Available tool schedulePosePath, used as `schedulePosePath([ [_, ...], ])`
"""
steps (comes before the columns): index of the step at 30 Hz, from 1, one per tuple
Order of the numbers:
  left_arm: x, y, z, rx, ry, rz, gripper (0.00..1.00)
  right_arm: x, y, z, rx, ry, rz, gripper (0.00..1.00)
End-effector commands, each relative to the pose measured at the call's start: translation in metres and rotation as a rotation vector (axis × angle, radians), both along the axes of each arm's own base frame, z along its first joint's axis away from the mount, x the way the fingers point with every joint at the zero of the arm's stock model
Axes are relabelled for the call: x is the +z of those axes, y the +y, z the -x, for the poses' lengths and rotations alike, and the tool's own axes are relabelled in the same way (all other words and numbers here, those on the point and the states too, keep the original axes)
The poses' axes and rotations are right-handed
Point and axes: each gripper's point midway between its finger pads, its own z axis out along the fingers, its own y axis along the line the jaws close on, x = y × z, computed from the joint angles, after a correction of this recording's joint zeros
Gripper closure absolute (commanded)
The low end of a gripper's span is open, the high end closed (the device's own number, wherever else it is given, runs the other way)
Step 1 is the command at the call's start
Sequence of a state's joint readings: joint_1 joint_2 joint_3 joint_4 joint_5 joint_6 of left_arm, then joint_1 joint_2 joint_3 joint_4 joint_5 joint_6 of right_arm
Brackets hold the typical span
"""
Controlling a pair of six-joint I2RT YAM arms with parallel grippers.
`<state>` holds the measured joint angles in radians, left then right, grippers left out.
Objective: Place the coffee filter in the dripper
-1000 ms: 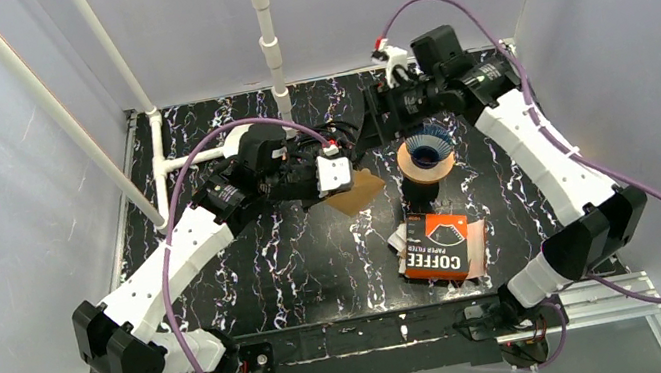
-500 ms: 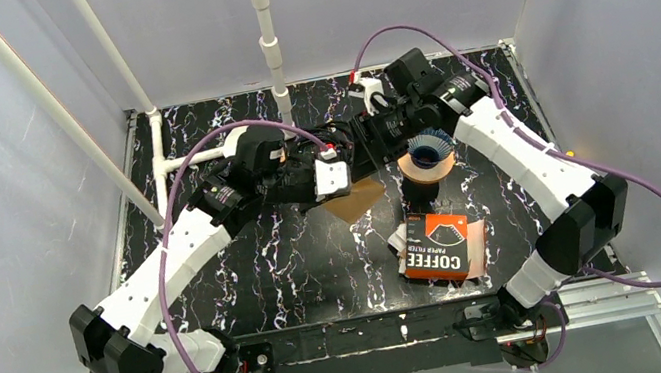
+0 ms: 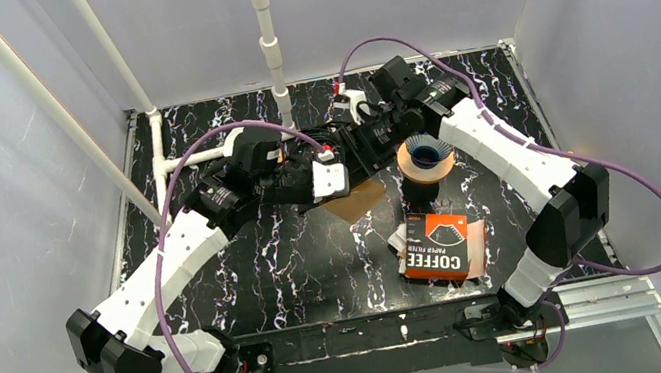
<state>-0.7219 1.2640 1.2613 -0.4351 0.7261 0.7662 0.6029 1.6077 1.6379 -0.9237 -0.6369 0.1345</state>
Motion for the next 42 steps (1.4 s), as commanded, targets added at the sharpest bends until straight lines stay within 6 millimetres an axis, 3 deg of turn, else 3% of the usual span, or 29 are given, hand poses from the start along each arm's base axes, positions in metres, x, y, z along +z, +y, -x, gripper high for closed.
schedulePosePath([
  [1,0.028,0.004,0.008,-0.019,-0.045,0.051,1.0,0.004,0.008,0.01,0.081,-0.005,-0.059,0.43],
  [7,0.03,0.005,0.007,-0.011,-0.053,0.056,1.0,-0.002,0.008,0.013,0.092,0.001,-0.057,0.53],
  [13,0.032,0.006,0.002,0.02,-0.066,0.062,1.0,-0.001,0.007,0.008,0.078,-0.023,-0.045,0.8],
  [14,0.034,0.006,0.0,0.028,-0.073,0.066,0.93,0.0,0.008,0.006,0.074,-0.032,-0.043,0.87],
  [16,0.037,0.006,-0.003,0.045,-0.086,0.075,0.71,0.003,0.007,0.002,0.059,-0.052,-0.036,0.99],
  [18,0.04,0.006,-0.008,0.066,-0.101,0.084,0.36,0.006,0.007,-0.004,0.036,-0.077,-0.027,0.99],
  [19,0.041,0.006,-0.01,0.077,-0.107,0.089,0.24,0.007,0.006,-0.008,0.017,-0.088,-0.016,0.99],
  [23,0.049,0.006,-0.018,0.125,-0.135,0.121,0.03,0.012,-0.001,-0.023,-0.053,-0.152,0.029,0.99],
  [29,0.062,0.007,-0.034,0.246,-0.11,0.18,0.02,0.023,-0.013,-0.043,-0.148,-0.236,0.063,0.99],
  [34,0.075,0.008,-0.053,0.424,0.016,0.257,0.02,0.038,-0.025,-0.059,-0.244,-0.318,0.067,0.99],
  [42,0.076,0.018,-0.078,0.707,0.225,0.354,0.02,0.063,-0.047,-0.083,-0.409,-0.429,0.052,0.99],
])
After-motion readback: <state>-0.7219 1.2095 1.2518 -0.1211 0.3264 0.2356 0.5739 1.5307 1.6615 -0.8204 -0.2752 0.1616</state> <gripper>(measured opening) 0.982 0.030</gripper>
